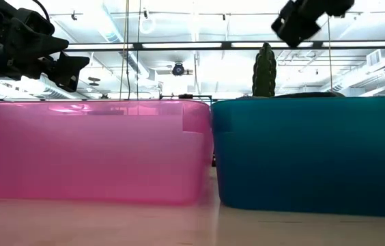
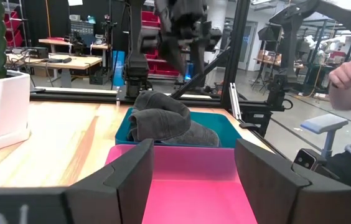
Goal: Pick & Place hat
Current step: Put the top blue cap into the pink bin
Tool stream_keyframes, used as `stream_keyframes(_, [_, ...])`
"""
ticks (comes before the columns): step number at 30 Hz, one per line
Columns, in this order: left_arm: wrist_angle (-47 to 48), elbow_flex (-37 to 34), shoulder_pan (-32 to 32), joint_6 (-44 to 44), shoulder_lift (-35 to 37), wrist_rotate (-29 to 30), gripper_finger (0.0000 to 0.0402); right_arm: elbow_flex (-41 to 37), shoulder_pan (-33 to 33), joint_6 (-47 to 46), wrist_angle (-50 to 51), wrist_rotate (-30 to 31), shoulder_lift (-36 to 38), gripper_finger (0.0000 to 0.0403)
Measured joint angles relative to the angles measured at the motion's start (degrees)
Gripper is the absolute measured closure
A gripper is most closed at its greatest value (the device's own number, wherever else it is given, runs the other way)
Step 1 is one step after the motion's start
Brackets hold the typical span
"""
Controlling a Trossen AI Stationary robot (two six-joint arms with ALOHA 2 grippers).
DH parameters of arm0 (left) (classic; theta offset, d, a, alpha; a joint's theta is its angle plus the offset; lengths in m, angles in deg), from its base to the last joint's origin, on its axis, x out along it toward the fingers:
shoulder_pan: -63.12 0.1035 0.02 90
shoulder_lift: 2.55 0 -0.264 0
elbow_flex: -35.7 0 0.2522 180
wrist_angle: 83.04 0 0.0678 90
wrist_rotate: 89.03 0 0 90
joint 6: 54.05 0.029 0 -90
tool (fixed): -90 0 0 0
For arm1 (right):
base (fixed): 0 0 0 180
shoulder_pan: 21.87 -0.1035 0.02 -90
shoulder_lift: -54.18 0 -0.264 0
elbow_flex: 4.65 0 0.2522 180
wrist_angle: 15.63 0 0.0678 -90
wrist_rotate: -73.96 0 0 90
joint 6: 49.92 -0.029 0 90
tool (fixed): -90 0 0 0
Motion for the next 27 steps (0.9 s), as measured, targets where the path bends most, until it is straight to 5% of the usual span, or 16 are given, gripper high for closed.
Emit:
stream_keyframes(18, [-0.11, 0.00, 0.01, 1.21, 0.02, 0.02, 0.0174, 0.11, 1.76, -4.43, -11.63, 1.26, 2.71, 0.0215])
stream_keyframes(27, [-0.14, 0.00, 0.02, 2.44, 0.02, 0.11, 0.0174, -0.92, 6.30, 4.09, -11.56, 0.20, 13.46, 0.0215])
